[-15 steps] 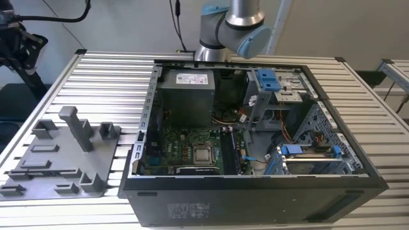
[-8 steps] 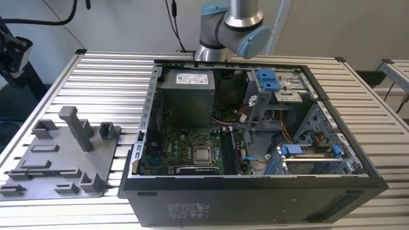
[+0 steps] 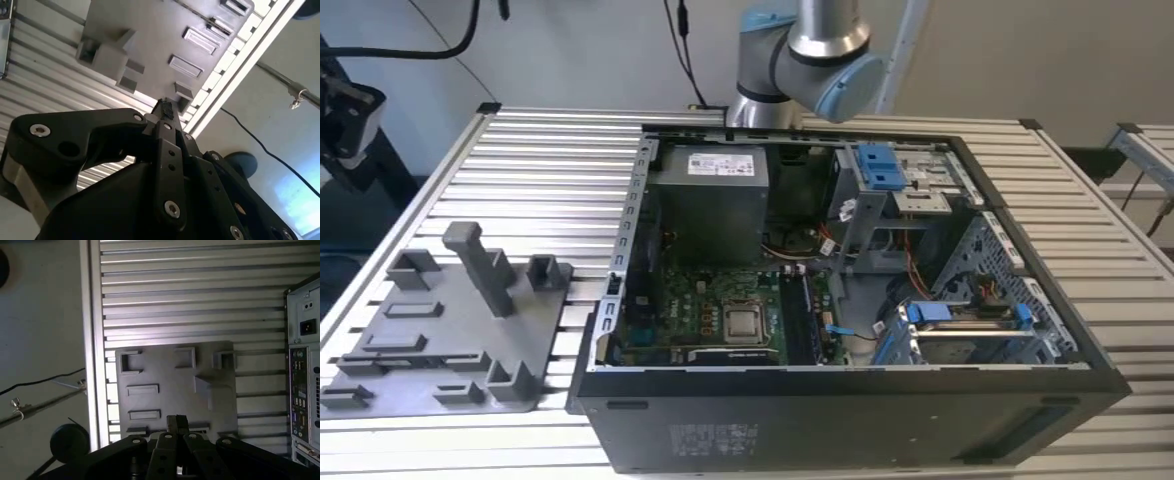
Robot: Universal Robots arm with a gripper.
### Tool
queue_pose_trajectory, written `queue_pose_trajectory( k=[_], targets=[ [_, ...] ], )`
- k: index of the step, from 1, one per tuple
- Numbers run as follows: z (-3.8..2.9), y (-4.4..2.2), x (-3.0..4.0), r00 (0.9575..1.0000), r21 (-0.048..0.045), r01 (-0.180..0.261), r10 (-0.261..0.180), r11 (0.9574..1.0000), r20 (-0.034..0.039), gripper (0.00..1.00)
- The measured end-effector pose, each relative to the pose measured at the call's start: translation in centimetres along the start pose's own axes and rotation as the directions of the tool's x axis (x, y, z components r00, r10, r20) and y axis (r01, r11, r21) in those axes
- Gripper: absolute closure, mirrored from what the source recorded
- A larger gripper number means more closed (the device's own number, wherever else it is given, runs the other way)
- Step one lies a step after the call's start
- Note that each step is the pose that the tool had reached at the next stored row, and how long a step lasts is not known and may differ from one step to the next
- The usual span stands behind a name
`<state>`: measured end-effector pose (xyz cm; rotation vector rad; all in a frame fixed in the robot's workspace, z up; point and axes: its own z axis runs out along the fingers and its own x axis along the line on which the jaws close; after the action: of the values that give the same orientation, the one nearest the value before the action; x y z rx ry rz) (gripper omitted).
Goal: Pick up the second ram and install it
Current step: 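Reach for the second ram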
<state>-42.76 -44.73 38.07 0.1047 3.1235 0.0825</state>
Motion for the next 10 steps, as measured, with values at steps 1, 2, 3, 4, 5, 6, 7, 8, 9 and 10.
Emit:
queue_pose_trajectory(
  k=[1,2,3,4,5,6,7,8,9,10],
  targets=[
    [0.03,-0.11,-0.01,1.0,0.0,0.0,0.0,1.0,-0.0001,0.89],
    [0.06,-0.2,-0.01,1.0,0.0,0.001,-0.001,1.0,-0.0002,0.89],
    [0.09,-0.27,-0.02,1.0,0.0,0.001,-0.001,1.0,-0.0002,0.89],
    [0.11,-0.37,-0.02,1.0,-0.0001,0.001,-0.001,1.0,-0.0002,0.89],
    [0.13,-0.47,-0.03,1.0,0.0,0.001,-0.001,1.0,-0.0003,0.89],
    [0.16,-0.57,-0.04,1.0,-0.0001,0.002,-0.002,1.0,-0.0002,0.89],
    [0.17,-0.65,-0.04,1.0,0.0,0.002,-0.002,1.0,-0.0003,0.89],
    [0.18,-0.75,-0.05,1.0,0.0,0.002,-0.002,1.0,-0.0003,0.89],
    [0.2,-0.86,-0.05,1.0,-0.0001,0.002,-0.002,1.0,-0.0003,0.89],
    [0.22,-0.95,-0.06,1.0,-0.0001,0.002,-0.002,1.0,-0.0002,0.89]
  ],
)
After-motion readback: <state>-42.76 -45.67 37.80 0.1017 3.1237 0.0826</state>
